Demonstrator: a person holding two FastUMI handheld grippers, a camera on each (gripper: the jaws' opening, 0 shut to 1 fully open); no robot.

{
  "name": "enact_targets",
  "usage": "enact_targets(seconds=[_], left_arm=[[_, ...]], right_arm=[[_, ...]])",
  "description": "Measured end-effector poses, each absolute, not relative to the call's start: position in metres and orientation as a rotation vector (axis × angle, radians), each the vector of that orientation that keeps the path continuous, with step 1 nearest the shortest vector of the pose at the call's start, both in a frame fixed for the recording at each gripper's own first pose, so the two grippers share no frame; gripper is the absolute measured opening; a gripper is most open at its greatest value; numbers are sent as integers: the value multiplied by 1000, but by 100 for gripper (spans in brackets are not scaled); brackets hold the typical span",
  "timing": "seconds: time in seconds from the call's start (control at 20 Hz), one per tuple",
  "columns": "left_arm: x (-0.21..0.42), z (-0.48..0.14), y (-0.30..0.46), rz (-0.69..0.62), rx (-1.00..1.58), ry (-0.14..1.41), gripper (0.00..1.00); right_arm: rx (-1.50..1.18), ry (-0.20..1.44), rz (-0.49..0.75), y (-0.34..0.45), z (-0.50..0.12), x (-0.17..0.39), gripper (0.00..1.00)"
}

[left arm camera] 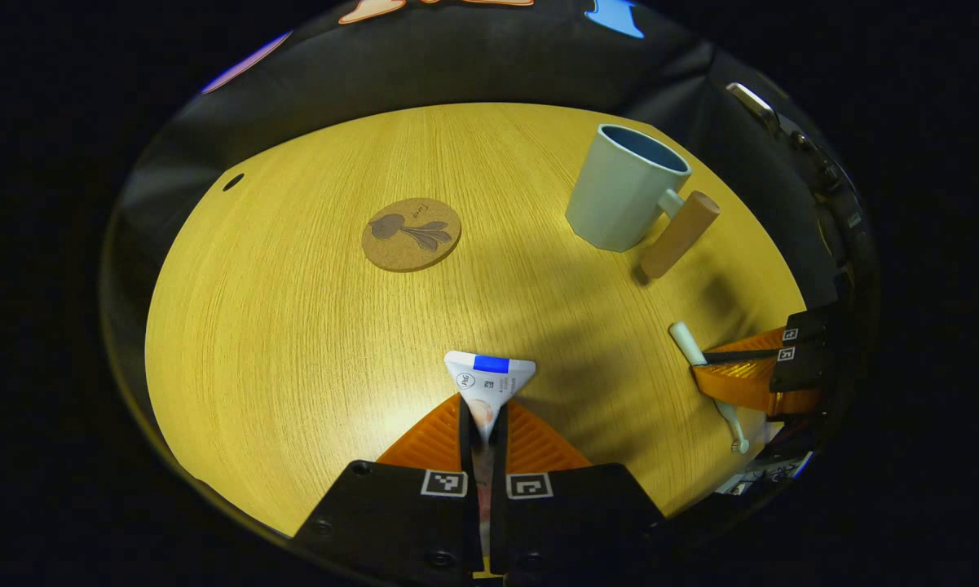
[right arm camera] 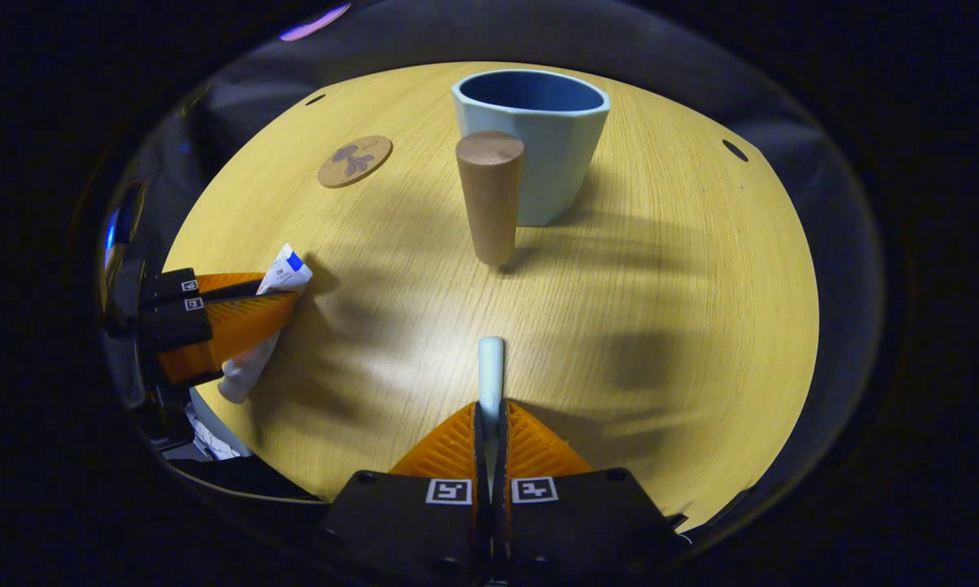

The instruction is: Put the toothbrush and toothpaste on the desktop into the cup, then pick up the cup and place it on the coaster on the desktop.

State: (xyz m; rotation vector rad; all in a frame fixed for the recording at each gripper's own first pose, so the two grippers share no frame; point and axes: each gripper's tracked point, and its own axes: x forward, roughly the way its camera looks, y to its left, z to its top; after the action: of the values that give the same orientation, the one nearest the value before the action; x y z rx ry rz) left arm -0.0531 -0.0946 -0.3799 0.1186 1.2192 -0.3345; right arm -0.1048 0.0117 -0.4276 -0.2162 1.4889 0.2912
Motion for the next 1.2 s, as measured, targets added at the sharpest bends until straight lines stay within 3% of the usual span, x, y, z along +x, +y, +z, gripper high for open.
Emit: enact_targets(seconds=[0.7, 1.05, 1.2], left_arm=[[-52, -379, -95, -344, 124, 1220, 3], [-52, -379, -95, -342, 125, 1219, 3], [-52, -379, -95, -341, 124, 1217, 4]], right_arm=[[-50, 1357, 332, 27, -383, -95, 4], [56, 1170, 339, 40, -324, -47, 0], [77, 1045, 345, 45, -290, -18, 3]])
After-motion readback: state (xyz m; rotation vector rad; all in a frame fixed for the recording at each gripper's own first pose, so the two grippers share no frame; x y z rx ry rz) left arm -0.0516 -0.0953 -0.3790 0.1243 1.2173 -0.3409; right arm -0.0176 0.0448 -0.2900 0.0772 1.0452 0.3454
